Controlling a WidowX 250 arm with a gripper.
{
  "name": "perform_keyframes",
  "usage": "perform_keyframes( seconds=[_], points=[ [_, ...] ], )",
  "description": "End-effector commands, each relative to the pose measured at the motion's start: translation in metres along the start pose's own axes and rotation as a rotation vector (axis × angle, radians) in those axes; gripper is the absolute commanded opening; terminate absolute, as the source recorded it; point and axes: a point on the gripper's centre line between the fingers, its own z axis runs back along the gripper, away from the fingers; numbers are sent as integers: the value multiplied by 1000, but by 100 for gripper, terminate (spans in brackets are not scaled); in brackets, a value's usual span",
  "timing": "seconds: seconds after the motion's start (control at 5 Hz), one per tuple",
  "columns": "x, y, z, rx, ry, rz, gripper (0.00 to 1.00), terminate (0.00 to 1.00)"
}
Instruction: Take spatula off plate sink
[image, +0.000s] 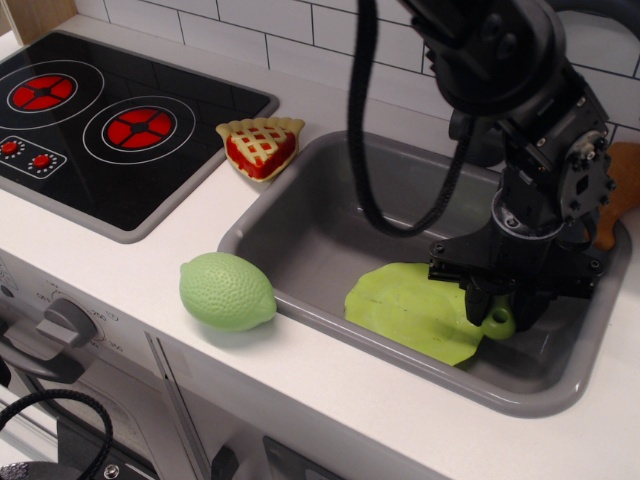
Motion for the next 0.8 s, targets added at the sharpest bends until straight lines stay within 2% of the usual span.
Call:
perform_keyframes(
  seconds=[0.0,0.2,0.4,0.6],
  points=[
    [2,-20,18,-38,-40,-58,100,0],
    [5,-17,29,-71,-33,-60,100,0],
    [8,-11,47,-79,-53,-66,100,0],
    [9,-7,57,-13,-72,-173,100,0]
  ],
)
